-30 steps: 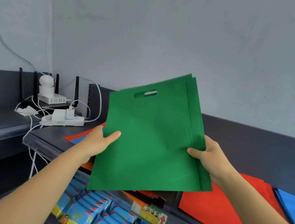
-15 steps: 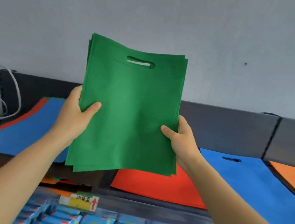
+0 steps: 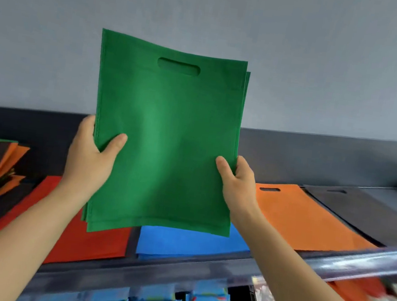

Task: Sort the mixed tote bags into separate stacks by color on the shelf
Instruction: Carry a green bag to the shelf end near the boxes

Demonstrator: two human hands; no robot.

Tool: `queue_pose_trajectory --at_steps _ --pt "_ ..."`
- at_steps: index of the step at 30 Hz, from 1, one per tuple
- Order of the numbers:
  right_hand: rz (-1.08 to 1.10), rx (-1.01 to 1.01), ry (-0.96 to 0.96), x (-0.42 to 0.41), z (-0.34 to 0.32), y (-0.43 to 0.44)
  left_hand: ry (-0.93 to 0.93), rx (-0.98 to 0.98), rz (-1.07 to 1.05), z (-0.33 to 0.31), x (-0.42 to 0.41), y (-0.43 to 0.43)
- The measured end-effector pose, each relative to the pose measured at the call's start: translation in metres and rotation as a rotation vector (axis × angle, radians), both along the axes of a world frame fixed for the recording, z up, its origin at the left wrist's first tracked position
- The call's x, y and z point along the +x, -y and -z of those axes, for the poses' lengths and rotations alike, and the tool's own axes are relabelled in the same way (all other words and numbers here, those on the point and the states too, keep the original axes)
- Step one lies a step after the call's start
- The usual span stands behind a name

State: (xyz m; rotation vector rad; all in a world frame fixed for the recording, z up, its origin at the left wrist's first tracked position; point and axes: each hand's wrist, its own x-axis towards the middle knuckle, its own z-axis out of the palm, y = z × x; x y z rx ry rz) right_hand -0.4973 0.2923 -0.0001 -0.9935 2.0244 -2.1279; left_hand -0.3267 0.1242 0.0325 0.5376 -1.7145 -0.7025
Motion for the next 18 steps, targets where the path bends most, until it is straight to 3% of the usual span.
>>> queue_pose_trajectory --at_steps 7,10,14,18 --pt "0.106 0.039 -0.012 -0.116 -0.001 -0.116 0.001 0.089 0.132 0.007 -0.122 -0.107" --pt "0.155 0.043 -0.011 -0.159 0.003 -0.153 0.018 0.217 0.224 0.013 -0.167 -0.139" --pt "0.198 0.07 0.01 -0.201 0.005 -0.19 0.16 0.384 0.417 0.018 -0.216 -0.167" --pt "0.268 0.079 0.021 -0.241 0.006 -0.216 0.233 0.344 0.486 0.015 -0.262 -0.185"
